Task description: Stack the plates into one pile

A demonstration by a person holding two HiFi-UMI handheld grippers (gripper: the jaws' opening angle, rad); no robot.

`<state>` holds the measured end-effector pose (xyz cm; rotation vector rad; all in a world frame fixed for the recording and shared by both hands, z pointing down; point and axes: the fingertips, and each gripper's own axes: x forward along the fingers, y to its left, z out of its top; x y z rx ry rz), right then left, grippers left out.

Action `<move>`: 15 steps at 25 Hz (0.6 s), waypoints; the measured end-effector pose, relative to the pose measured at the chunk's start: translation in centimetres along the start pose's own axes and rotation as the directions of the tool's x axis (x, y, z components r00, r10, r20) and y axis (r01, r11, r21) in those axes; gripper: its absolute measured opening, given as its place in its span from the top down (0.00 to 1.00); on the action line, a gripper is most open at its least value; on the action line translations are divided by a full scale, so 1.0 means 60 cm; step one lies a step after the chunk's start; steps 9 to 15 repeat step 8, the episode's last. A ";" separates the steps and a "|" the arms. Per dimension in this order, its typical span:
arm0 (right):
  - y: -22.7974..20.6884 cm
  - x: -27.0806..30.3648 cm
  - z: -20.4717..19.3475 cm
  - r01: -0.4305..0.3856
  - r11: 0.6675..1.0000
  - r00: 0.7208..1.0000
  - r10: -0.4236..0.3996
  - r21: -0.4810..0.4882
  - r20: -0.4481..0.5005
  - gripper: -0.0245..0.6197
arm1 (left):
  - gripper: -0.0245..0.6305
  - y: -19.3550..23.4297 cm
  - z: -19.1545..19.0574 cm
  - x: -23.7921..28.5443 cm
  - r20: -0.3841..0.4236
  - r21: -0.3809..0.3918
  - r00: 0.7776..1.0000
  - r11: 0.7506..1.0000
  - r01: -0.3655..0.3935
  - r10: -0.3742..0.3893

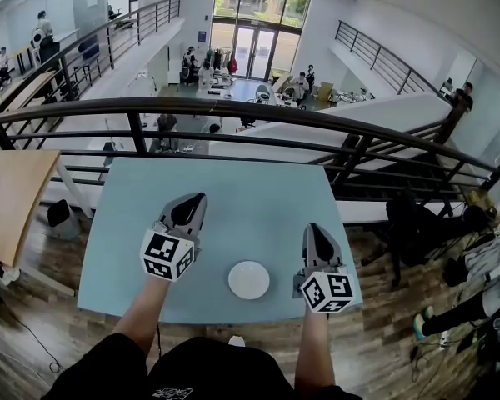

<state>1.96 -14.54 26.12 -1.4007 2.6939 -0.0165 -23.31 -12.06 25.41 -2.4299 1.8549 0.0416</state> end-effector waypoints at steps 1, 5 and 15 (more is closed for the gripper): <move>0.001 0.000 -0.001 0.000 1.000 1.000 0.000 0.001 -0.002 0.95 | 0.95 0.000 0.000 0.000 0.000 0.000 1.000 1.000 0.001 -0.001; 0.007 -0.004 -0.006 0.001 1.000 1.000 -0.001 -0.006 -0.006 0.95 | 0.95 -0.002 -0.006 -0.006 -0.004 0.003 1.000 1.000 0.004 -0.004; 0.014 -0.005 -0.008 -0.002 1.000 1.000 0.001 -0.014 -0.006 0.95 | 0.95 0.001 -0.009 -0.012 -0.004 0.006 1.000 1.000 0.006 -0.006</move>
